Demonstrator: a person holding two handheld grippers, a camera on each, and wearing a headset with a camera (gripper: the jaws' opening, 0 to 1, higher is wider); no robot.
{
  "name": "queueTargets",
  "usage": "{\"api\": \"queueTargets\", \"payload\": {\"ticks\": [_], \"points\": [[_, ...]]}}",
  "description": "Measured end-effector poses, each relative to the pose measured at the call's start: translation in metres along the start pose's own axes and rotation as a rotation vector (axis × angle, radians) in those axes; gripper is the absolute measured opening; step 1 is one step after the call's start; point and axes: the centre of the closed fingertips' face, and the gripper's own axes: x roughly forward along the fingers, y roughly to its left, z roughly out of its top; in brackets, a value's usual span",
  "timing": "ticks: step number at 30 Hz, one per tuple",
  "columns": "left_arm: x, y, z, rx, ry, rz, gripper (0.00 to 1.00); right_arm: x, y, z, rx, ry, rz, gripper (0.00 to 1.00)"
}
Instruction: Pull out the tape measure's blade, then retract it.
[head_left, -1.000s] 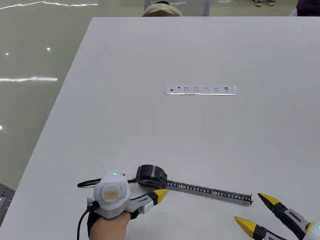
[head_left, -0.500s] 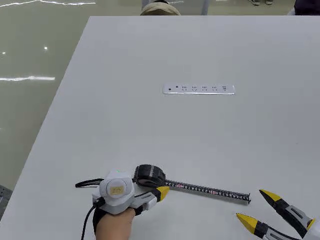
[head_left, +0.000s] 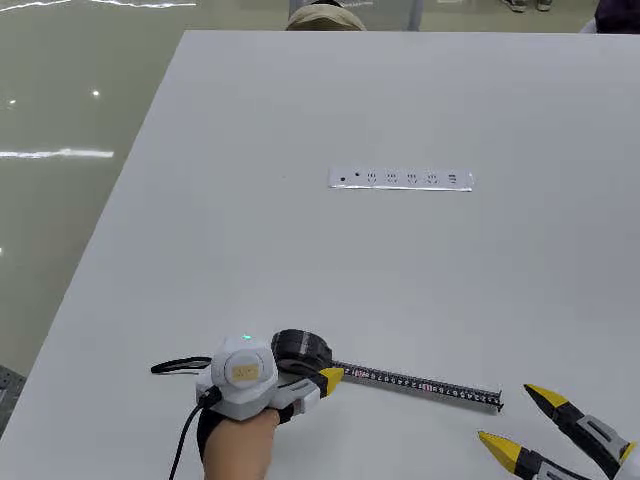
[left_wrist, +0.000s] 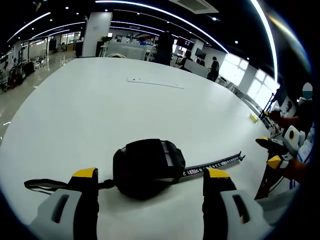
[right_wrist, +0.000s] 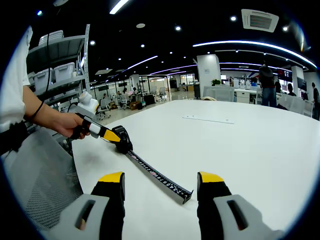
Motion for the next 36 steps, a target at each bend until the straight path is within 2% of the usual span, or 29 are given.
{"api": "queueTargets", "payload": {"ticks": [9, 20, 36], "points": [[0.008, -0.004, 0.000, 0.000, 0.012, 0.015, 0.85, 0.003, -0.005, -0.002, 0.009, 0.004, 0.009, 0.58], [0.013, -0.001, 0.001, -0.023, 0.020, 0.058, 0.84, 0.008, -0.008, -0.002, 0.024, 0.002, 0.021, 0.57], [0.020, -0.001, -0.004, -0.079, 0.031, 0.064, 0.80, 0.009, -0.011, -0.003, 0.024, -0.001, 0.021, 0.56]]}}
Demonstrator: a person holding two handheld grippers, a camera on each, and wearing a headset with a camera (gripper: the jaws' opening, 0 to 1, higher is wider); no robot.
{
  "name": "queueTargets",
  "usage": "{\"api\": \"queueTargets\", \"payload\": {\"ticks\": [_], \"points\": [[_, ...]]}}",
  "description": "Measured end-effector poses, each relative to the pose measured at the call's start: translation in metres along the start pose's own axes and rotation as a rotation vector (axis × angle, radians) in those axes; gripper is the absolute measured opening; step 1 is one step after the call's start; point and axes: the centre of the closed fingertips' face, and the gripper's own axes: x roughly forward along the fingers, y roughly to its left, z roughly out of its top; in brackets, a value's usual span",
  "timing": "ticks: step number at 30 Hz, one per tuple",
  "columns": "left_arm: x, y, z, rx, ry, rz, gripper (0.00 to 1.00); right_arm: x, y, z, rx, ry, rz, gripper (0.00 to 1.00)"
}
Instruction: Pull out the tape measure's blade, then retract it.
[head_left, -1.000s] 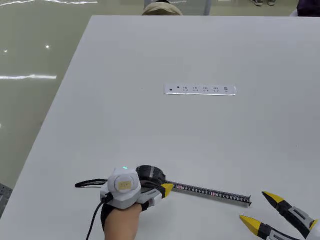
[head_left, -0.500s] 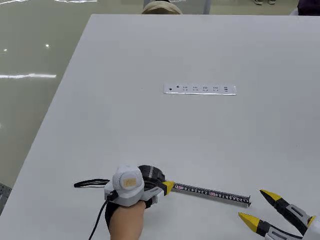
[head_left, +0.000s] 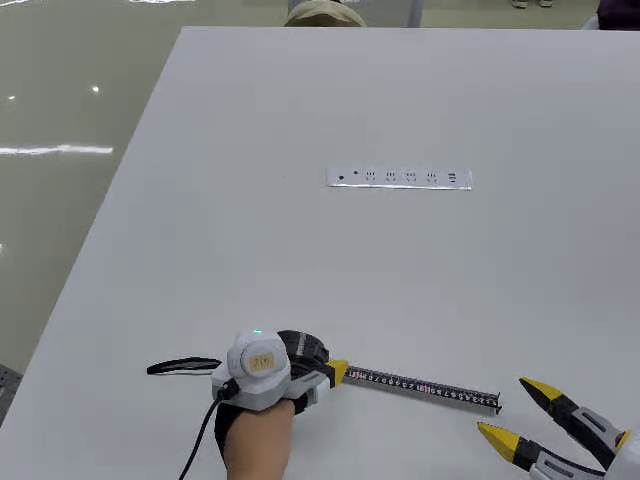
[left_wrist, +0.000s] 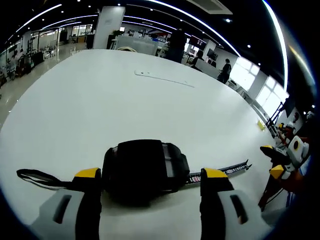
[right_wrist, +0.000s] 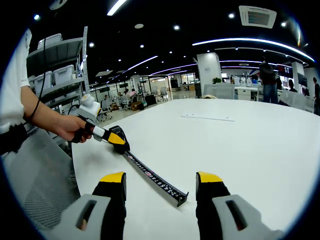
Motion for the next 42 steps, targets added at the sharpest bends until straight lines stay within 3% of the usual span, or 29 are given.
{"api": "queueTargets", "payload": {"ticks": [14, 42], "points": [[0.0014, -0.0008, -0.0018, -0.007, -0.001, 0.003, 0.78, -0.0021, -0.0032, -0.0036, 0.004, 0.001, -0.009, 0.56], [0.0082, 0.0058, -0.0029, -0.069, 0.017, 0.089, 0.75, 0.0017, -0.0085, -0.0089, 0.010, 0.017, 0.005, 0.55]]}}
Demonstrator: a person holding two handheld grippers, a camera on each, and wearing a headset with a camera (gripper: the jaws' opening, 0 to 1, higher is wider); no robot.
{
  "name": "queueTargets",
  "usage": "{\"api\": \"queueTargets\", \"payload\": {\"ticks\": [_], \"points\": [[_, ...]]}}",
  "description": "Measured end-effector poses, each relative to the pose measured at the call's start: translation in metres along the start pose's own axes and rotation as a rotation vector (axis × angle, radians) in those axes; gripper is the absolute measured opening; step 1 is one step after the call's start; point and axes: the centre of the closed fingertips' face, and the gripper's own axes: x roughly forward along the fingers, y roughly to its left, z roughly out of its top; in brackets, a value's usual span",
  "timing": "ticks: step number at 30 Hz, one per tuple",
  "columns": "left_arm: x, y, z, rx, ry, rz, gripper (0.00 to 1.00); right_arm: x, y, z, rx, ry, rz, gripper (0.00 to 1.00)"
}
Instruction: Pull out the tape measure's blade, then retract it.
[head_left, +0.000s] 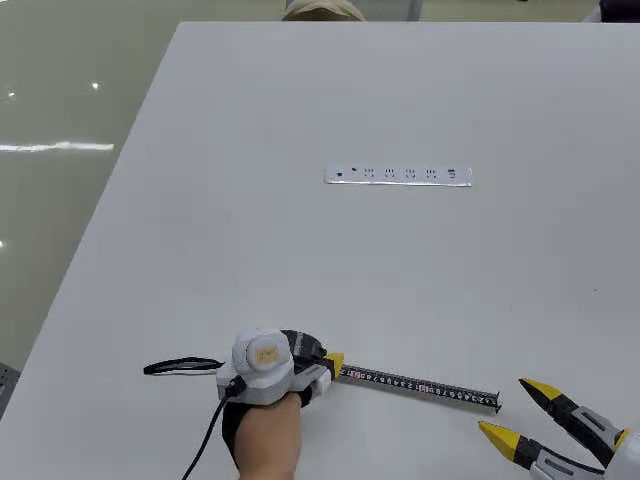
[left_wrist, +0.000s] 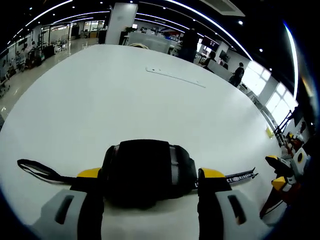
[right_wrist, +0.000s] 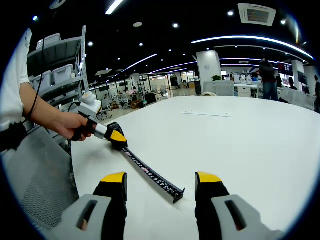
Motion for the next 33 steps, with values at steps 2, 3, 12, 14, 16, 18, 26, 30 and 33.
{"api": "queueTargets", "payload": {"ticks": [2, 3, 12, 14, 16, 18, 26, 30, 33], "points": [[0.000, 0.001, 0.000, 0.003, 0.001, 0.008, 0.75, 0.000, -0.001, -0.001, -0.001, 0.003, 0.001, 0.55], [0.001, 0.001, 0.000, 0.000, -0.001, 0.013, 0.74, 0.001, -0.002, -0.002, 0.000, 0.003, 0.002, 0.55], [0.002, 0.004, 0.001, -0.015, -0.003, 0.043, 0.73, 0.001, -0.004, -0.003, -0.002, 0.006, 0.006, 0.54], [0.002, 0.004, 0.000, -0.010, -0.002, 0.049, 0.73, 0.001, -0.005, -0.004, -0.002, 0.007, 0.008, 0.54], [0.003, 0.005, 0.000, -0.005, -0.001, 0.053, 0.72, 0.001, -0.005, -0.005, -0.004, 0.011, 0.010, 0.54], [0.003, 0.005, 0.000, -0.004, -0.001, 0.056, 0.73, 0.000, -0.004, -0.005, -0.004, 0.012, 0.011, 0.54], [0.003, 0.005, 0.000, 0.001, 0.001, 0.064, 0.73, 0.000, -0.004, -0.007, -0.001, 0.016, 0.013, 0.54], [0.003, 0.005, 0.000, 0.001, 0.001, 0.066, 0.73, 0.001, -0.005, -0.009, 0.000, 0.022, 0.019, 0.53], [0.004, 0.005, 0.000, 0.001, 0.002, 0.067, 0.73, 0.003, -0.007, -0.013, 0.004, 0.034, 0.030, 0.51]]}}
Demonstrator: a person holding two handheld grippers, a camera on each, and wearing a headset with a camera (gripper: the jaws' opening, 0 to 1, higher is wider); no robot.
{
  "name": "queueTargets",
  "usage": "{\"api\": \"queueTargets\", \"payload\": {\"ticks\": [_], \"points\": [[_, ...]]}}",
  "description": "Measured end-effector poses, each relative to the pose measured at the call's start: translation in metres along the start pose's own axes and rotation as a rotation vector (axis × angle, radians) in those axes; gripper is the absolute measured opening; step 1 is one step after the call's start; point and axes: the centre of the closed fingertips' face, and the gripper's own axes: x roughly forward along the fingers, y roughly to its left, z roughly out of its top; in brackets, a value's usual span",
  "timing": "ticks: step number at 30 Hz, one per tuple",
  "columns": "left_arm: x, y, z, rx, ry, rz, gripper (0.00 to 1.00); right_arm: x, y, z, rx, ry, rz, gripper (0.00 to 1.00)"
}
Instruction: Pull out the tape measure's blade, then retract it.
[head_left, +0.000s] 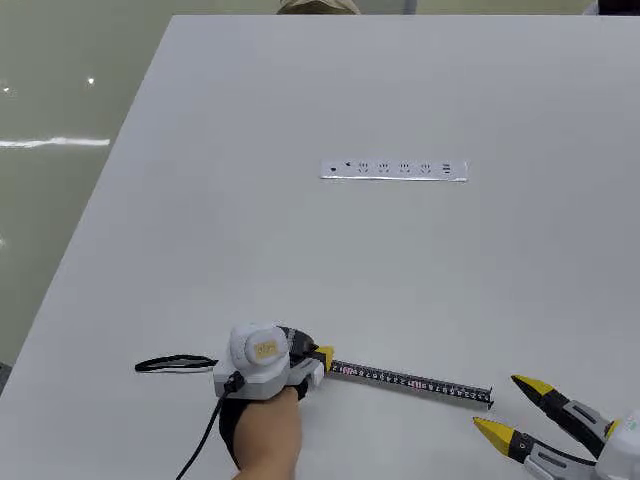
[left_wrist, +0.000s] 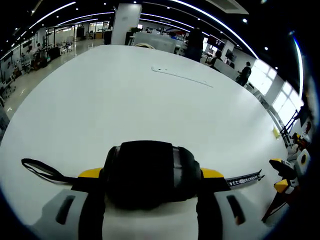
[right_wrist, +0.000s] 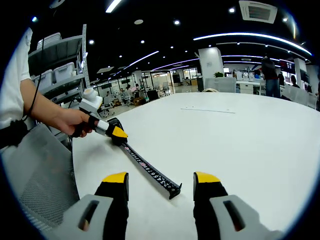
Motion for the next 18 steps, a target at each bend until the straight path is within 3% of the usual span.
{"api": "queueTargets", "payload": {"ticks": [18], "points": [[0.000, 0.000, 0.000, 0.000, -0.003, 0.002, 0.73, 0.010, -0.007, -0.017, 0.011, 0.052, 0.071, 0.50]]}}
